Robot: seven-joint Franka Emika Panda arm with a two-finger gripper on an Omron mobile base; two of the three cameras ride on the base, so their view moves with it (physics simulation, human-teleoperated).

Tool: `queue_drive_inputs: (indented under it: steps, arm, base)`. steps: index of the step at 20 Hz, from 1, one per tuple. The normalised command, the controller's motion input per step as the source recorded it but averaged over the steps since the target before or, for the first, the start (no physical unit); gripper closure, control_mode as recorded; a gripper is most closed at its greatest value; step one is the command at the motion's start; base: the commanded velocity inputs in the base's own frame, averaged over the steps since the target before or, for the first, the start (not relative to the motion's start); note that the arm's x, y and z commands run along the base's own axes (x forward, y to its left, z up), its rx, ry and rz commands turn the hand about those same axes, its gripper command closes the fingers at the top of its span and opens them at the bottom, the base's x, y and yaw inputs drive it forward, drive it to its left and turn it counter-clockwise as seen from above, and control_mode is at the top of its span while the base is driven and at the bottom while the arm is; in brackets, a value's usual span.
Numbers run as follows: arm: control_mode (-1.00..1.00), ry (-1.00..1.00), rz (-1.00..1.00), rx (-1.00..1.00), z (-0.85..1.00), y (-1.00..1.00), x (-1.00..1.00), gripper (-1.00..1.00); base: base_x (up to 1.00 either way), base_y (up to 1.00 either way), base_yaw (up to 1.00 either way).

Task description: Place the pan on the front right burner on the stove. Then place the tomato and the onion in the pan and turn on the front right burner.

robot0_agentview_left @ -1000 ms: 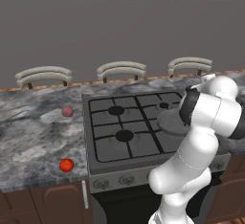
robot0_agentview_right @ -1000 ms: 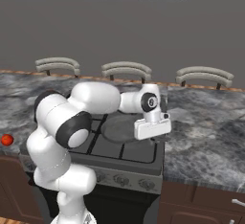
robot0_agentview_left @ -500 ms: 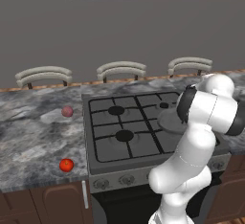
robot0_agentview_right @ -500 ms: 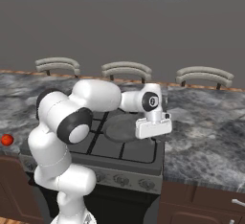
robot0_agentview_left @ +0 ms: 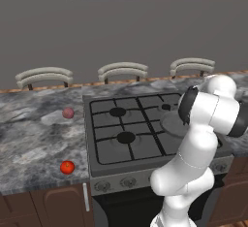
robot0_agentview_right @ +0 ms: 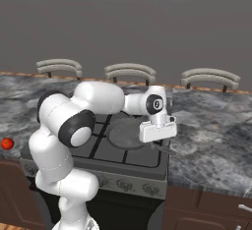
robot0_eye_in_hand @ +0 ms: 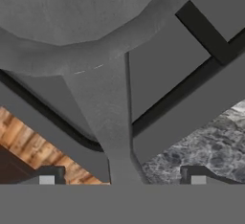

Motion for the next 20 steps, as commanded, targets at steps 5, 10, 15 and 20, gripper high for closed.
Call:
queue_drive_inputs:
  steps: [5,10,15,20]
  arm:
    - [-1.00,-0.07,0.00,0.00,0.42,0.01,-0.03,-1.00]
    - [-1.00,-0.13,0.00,0.00,0.48,0.06,-0.05,-1.00]
    - [-1.00,-0.17,-0.02,0.02,0.15,0.14,-0.01,-1.00]
    - [-1.00,-0.20,-0.04,0.01,0.03,0.27,0.00,-1.00]
  base:
    - [0.00,0.00,0.00]
    - [0.00,0.00,0.00]
    - [0.00,0.00,0.00]
    - [0.00,0.00,0.00]
